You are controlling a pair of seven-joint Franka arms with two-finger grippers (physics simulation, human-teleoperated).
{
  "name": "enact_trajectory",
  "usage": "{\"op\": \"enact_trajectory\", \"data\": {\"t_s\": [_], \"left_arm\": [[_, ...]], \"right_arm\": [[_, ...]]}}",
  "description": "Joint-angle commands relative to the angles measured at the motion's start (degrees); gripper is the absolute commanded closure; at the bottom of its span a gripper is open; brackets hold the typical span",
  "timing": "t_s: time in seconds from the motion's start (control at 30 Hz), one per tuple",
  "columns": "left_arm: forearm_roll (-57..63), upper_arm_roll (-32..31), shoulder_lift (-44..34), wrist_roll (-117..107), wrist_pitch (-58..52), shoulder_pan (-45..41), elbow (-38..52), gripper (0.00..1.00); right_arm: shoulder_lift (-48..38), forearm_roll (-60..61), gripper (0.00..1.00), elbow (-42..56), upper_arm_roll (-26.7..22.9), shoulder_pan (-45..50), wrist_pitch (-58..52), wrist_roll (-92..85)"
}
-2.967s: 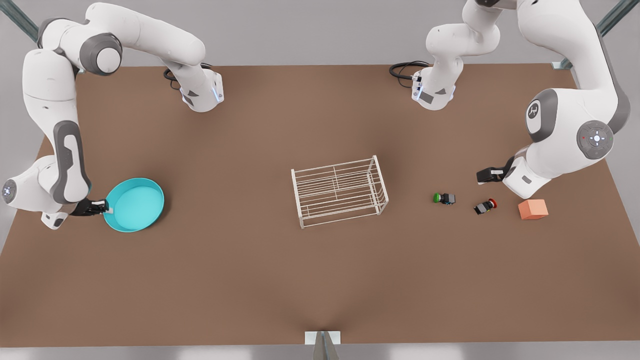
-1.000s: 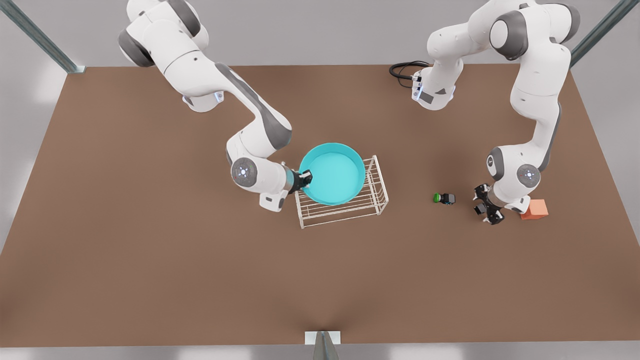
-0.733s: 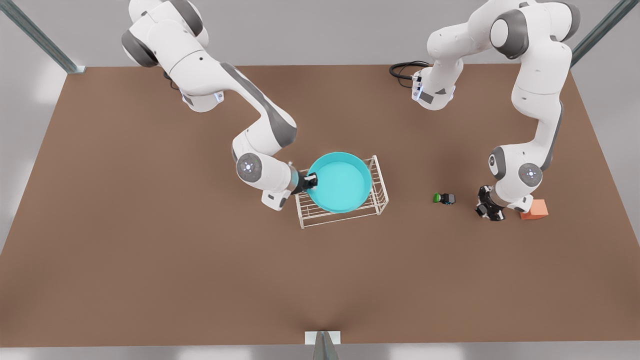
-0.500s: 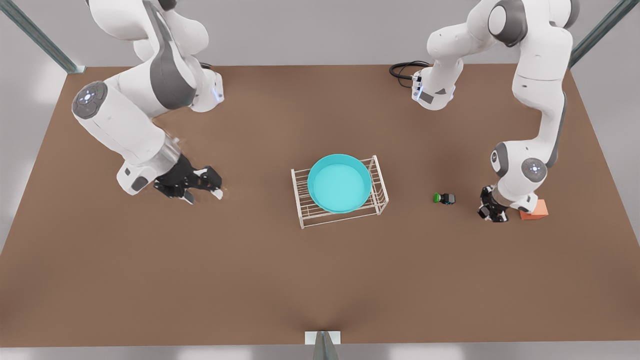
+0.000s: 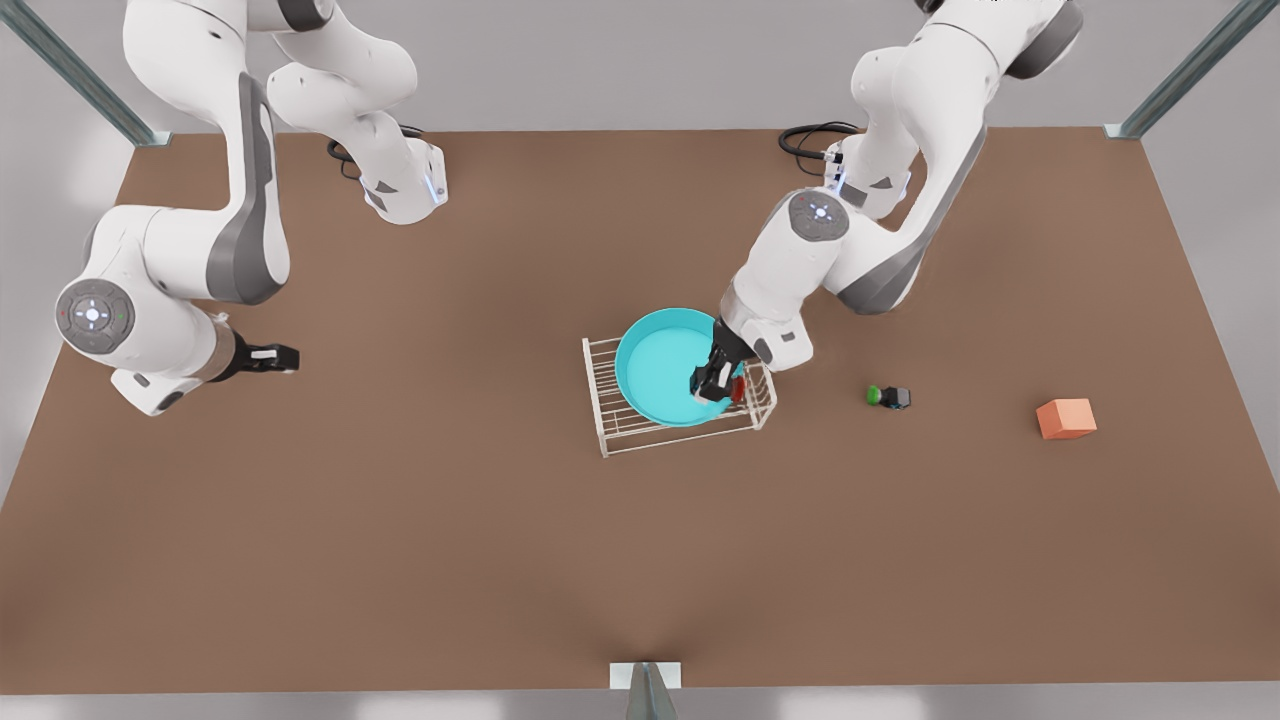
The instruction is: Place the plate on the shelf with right arm and place the red button switch in the plate with left arm
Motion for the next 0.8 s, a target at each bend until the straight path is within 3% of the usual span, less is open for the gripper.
{"op": "enact_trajectory", "data": {"t_s": [0.0, 0.2, 0.3, 0.33, 0.37, 0.5, 0.53, 0.63, 0.77], "left_arm": [[2.92, 0.02, 0.65, -15.49, -2.46, -2.30, -1.05, 0.61], [9.42, 1.43, 3.81, -16.11, -5.36, -3.10, -1.93, 0.61], [10.13, 1.16, 0.30, -15.76, -6.85, -6.26, -7.11, 0.60], [10.21, 1.16, 0.39, -15.58, -6.85, -6.79, -7.11, 0.51], [10.83, 1.16, 0.39, -15.49, -6.94, -6.79, -7.03, 0.00], [12.58, 1.34, 0.39, -13.92, -8.78, -6.61, -6.15, 0.00], [11.97, 1.34, 0.12, -1.53, -23.88, -5.73, 1.92, 0.00], [1.69, 1.25, -0.49, 30.64, -38.75, 7.44, 13.80, 0.00], [-1.12, 1.52, -0.76, 56.39, -46.58, 18.79, 18.37, 0.00]], "right_arm": [[0.13, -0.15, 0.00, 0.04, -0.04, -0.03, -1.34, -10.86], [0.66, -0.15, 0.00, -0.05, -0.04, -0.11, -1.43, -10.95], [0.66, -0.15, 0.00, -0.04, -0.04, -0.11, -1.43, -10.95], [0.66, -0.15, 0.00, 0.04, -0.04, -0.11, -1.43, -10.95], [0.66, -0.15, 0.00, 0.04, -0.04, -0.11, -1.43, -10.86], [0.66, 0.82, 0.00, 0.04, -0.04, -0.03, -1.43, -10.77], [0.66, 0.82, 0.00, 0.04, -0.04, -0.03, -1.52, -10.77], [0.66, 0.82, 0.00, 0.04, -0.04, -0.03, -1.52, -10.86], [1.27, 0.82, 0.00, 0.13, -0.04, -0.03, -1.34, -10.69]]}}
